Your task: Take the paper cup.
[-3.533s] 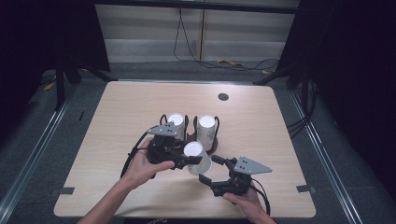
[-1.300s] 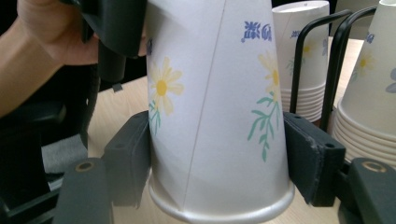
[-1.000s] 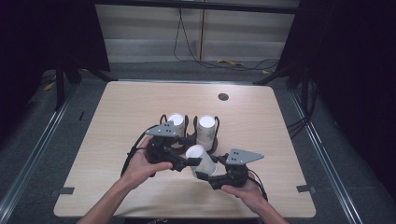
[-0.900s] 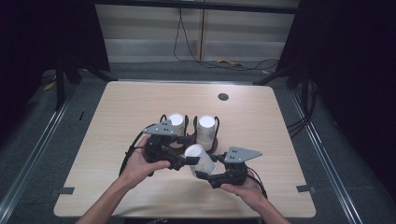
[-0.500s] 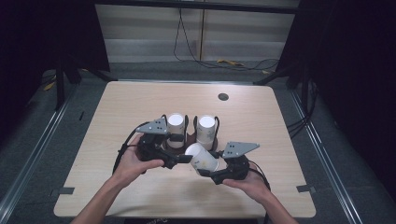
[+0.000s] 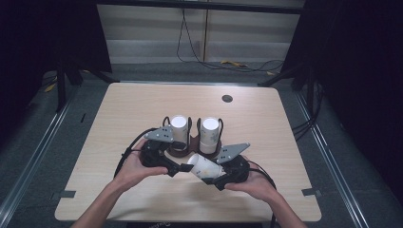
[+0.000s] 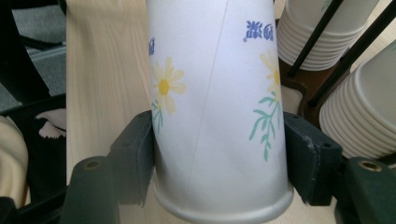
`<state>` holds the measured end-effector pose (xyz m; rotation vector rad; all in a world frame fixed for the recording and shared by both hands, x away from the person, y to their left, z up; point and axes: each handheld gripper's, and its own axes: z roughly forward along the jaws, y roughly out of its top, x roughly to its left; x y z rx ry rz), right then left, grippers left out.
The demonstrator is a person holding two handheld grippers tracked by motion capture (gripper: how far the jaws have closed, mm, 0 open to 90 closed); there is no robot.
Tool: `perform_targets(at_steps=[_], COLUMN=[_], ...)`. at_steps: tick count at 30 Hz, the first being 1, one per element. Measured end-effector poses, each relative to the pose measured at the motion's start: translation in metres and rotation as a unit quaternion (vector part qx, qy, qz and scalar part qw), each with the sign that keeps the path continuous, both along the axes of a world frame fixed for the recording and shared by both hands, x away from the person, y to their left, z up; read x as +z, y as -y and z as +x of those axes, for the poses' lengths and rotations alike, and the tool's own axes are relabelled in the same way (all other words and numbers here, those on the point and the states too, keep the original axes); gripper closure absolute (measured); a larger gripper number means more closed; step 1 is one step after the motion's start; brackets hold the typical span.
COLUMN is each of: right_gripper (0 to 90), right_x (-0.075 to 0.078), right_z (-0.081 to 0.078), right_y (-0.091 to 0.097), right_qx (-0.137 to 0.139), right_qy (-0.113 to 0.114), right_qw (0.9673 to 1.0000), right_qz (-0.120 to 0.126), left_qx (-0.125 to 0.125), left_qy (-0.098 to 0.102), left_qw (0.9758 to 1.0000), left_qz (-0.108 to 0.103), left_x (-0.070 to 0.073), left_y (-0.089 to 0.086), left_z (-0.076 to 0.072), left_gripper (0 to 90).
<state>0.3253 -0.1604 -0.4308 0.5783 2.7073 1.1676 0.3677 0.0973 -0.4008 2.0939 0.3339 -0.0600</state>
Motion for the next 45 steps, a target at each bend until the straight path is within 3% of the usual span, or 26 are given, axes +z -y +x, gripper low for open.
perform_targets(at_steps=[8,14,25,29,36,43,45], right_gripper=[33.5,33.6,34.0,34.1,34.1,34.4,34.4], right_x=[0.007,0.014,0.009,0.009,0.01,0.007,0.007], right_z=[0.0,0.001,0.003,0.003,0.001,0.001,0.001], right_y=[0.001,0.0,-0.005,-0.007,-0.012,-0.015,-0.017], right_qx=[0.006,0.018,0.029,0.029,0.034,0.041,0.044], right_qy=[0.001,-0.002,-0.007,-0.005,0.006,0.001,0.001], right_qw=[0.9996,0.9989,0.9974,0.9967,0.9931,0.991,0.9903], right_qz=[-0.029,-0.044,-0.066,-0.076,-0.112,-0.127,-0.132], left_qx=[-0.01,-0.029,-0.04,-0.043,-0.047,-0.05,-0.058], left_qy=[0.0,0.005,0.012,0.02,0.019,0.018,0.022], left_qw=[0.9999,0.9992,0.9983,0.9972,0.9956,0.9945,0.993], left_qz=[0.012,0.025,0.041,0.058,0.079,0.09,0.101], left_x=[-0.004,-0.007,-0.011,-0.015,-0.021,-0.024,-0.025], left_y=[0.004,0.007,0.01,0.013,0.018,0.02,0.021], left_z=[-0.001,-0.003,-0.006,-0.007,-0.008,-0.009,-0.009], left_gripper=[17.4,24.2,28.5,29.2,27.9,28.0,27.2])
